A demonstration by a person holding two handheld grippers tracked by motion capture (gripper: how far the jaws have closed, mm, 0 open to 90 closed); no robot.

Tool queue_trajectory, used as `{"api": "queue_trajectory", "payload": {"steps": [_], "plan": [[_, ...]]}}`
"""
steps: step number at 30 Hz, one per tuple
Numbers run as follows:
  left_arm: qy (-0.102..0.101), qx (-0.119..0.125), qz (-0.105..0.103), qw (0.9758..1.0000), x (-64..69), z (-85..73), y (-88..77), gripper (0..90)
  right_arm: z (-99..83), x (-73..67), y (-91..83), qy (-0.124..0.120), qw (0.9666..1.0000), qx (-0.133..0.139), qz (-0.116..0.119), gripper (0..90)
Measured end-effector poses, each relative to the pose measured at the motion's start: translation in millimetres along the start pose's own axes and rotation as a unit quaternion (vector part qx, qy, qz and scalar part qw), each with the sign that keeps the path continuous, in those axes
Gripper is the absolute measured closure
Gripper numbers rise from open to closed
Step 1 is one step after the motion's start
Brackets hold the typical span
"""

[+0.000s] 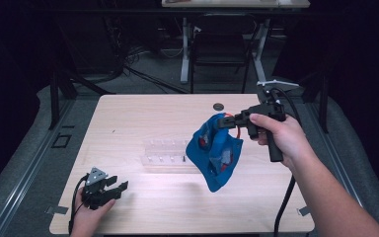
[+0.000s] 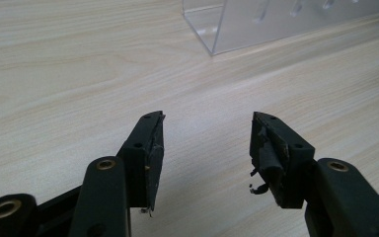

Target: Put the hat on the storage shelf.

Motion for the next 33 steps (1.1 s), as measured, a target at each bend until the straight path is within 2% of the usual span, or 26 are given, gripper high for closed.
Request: {"api": "queue_trajectory", "payload": {"steps": [9, 17, 18, 24, 26, 27, 28, 29, 30, 31, 32, 33], "plan": [[0.005, 0.003, -0.004, 1.0000, 3.1, 1.7, -0.8, 48.2, 8.1, -11.6, 12.5, -0.001, 1.0000, 0.001, 0.001, 89.7], [0.022, 0.019, -0.022, 0.9993, 19.4, 10.6, -0.8, 48.3, 15.1, -22.3, 19.0, -0.006, 0.9999, 0.008, 0.005, 89.7], [0.029, 0.023, -0.028, 0.9989, 27.1, 14.0, -0.1, 48.3, 17.1, -25.1, 21.7, -0.006, 0.9999, 0.011, 0.007, 89.6], [0.054, 0.041, -0.043, 0.9968, 48.4, 28.9, -0.2, 48.3, 21.3, -30.7, 29.6, -0.007, 0.9998, 0.013, 0.015, 89.6], [0.069, 0.045, -0.049, 0.9954, 58.4, 36.6, -0.9, 48.3, 22.3, -30.8, 32.6, -0.010, 0.9998, 0.011, 0.015, 89.6], [0.069, 0.045, -0.049, 0.9954, 58.4, 36.6, -0.9, 48.3, 22.3, -30.8, 32.6, -0.010, 0.9998, 0.011, 0.015, 89.6], [0.083, 0.046, -0.055, 0.9939, 68.5, 42.6, -0.2, 48.4, 24.3, -31.6, 35.9, -0.008, 0.9997, 0.013, 0.020, 89.6], [0.083, 0.046, -0.055, 0.9939, 68.5, 42.6, -0.2, 48.7, 24.3, -31.6, 35.9, -0.008, 0.9997, 0.013, 0.020, 89.6], [0.094, 0.050, -0.064, 0.9923, 80.1, 48.6, 2.2, 49.6, 26.0, -32.2, 38.7, -0.009, 0.9996, 0.015, 0.024, 89.6], [0.101, 0.050, -0.068, 0.9914, 85.8, 51.3, 3.4, 50.3, 26.4, -32.4, 39.3, -0.009, 0.9996, 0.014, 0.025, 89.6], [0.101, 0.050, -0.068, 0.9914, 85.8, 51.3, 3.4, 50.8, 26.4, -32.4, 39.3, -0.009, 0.9996, 0.014, 0.025, 89.6], [0.108, 0.050, -0.073, 0.9902, 93.3, 54.6, 5.6, 51.4, 28.5, -33.3, 41.9, -0.009, 0.9995, 0.017, 0.025, 89.6]]}}
Point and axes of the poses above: each handheld gripper's, and its own axes: y roughly forward along the jaws, z roughly out of its top, x roughly to its right, the point moved 8 cm from there along y, roughly forward along the jaws, and after that the axes turned 9 degrees about -z, right-handed, at the moved point
